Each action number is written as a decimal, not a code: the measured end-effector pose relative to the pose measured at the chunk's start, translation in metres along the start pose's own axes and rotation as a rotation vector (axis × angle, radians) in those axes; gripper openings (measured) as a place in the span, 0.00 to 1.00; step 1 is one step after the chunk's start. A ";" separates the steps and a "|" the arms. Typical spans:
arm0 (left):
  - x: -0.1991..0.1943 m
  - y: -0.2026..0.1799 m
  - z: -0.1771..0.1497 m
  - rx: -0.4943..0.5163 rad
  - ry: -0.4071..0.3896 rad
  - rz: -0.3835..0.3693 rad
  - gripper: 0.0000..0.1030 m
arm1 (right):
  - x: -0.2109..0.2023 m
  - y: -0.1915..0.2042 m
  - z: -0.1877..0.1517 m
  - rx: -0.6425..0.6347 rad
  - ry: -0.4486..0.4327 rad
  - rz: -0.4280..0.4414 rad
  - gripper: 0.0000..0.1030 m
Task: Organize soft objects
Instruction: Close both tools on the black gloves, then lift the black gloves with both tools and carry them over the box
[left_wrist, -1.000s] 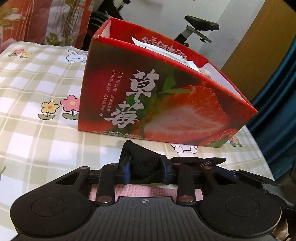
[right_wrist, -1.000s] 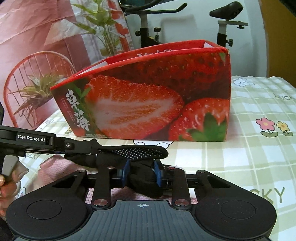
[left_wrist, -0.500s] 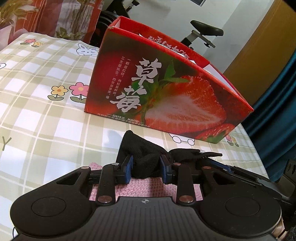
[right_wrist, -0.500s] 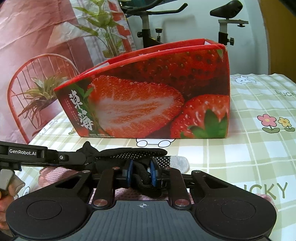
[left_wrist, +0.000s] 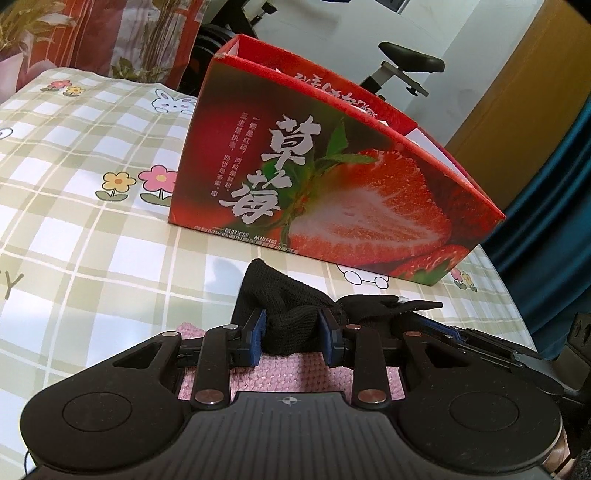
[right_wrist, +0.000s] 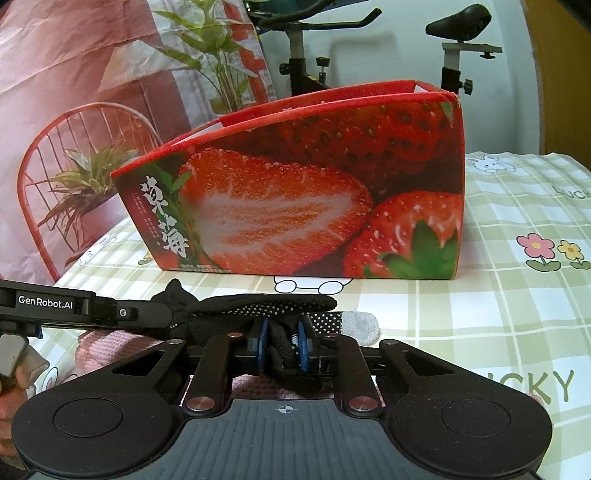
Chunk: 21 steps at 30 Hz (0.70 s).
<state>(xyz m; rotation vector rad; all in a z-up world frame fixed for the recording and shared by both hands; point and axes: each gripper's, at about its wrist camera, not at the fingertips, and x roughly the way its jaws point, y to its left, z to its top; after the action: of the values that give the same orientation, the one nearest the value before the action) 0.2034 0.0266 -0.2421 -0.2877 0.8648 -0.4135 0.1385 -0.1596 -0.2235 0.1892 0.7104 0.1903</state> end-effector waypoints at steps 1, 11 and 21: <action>-0.001 -0.001 0.001 0.001 -0.001 -0.001 0.29 | -0.001 0.001 0.000 -0.003 -0.002 0.001 0.12; -0.022 -0.013 0.012 0.027 -0.051 -0.028 0.26 | -0.020 0.006 0.012 -0.006 -0.056 0.004 0.11; -0.050 -0.036 0.027 0.068 -0.117 -0.060 0.26 | -0.050 0.012 0.033 -0.021 -0.133 0.005 0.11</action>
<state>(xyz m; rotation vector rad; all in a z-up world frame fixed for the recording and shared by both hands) 0.1866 0.0199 -0.1771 -0.2726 0.7279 -0.4762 0.1217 -0.1635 -0.1651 0.1816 0.5755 0.1878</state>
